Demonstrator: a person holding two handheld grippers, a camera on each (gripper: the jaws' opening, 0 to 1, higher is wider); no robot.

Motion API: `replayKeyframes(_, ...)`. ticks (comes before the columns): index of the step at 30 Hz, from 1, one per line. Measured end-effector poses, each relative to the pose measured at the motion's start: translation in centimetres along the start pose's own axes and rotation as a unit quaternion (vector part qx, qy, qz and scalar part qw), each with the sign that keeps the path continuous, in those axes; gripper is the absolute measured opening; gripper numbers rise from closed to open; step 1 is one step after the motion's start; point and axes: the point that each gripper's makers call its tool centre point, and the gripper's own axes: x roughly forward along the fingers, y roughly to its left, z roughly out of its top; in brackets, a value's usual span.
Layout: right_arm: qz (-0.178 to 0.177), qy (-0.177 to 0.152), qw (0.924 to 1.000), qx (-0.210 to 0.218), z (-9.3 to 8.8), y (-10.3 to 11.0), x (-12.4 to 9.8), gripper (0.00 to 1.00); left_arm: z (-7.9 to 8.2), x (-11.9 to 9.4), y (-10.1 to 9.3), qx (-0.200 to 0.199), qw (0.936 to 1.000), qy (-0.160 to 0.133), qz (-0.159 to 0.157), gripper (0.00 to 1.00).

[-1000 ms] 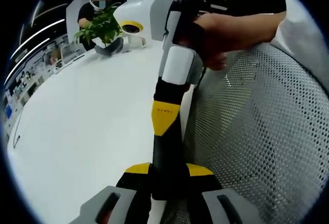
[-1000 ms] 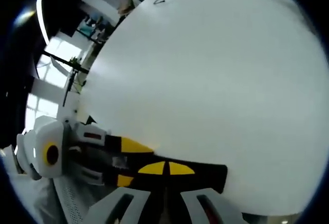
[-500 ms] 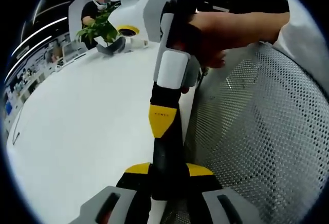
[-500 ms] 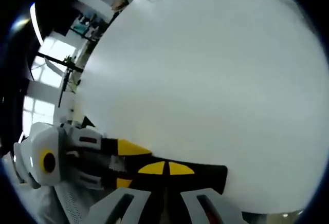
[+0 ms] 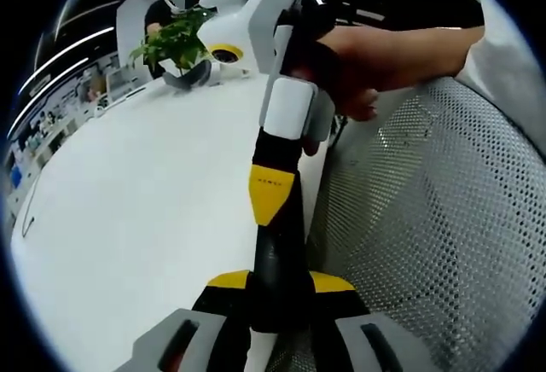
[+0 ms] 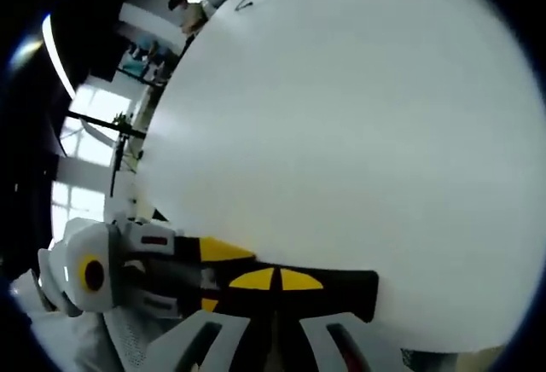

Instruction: Press the specified remote control buttons in sequence, fully releasing each button before pressing the next.

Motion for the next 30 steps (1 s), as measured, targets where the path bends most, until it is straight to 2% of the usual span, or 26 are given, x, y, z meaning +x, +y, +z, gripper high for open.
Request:
replayKeyframes(7,0.007,-0.010,0.9999,0.009,0.1,0.1,-0.7,0.00,0.0,0.0,0.1,-0.002,1.0000,-0.001,0.000,0.24)
replayKeyframes(11,0.008,-0.002,0.9999,0.014,-0.3,0.1,-0.8,0.00,0.0,0.0,0.0,-0.001,1.0000,-0.001,0.000,0.24)
replayKeyframes(20,-0.007,0.036,0.9993,-0.009,-1.5,0.2,-0.1,0.00,0.0,0.0,0.0,0.002,1.0000,-0.001,0.001,0.24)
replayKeyframes(24,-0.010,0.033,0.9991,-0.023,-1.5,0.3,-0.2,0.00,-0.1,0.0,0.1,0.003,1.0000,-0.001,0.001,0.24)
replayKeyframes(30,-0.003,0.030,0.9995,-0.009,-1.4,0.2,-0.2,0.00,-0.1,0.0,0.0,0.003,1.0000,-0.003,0.001,0.24)
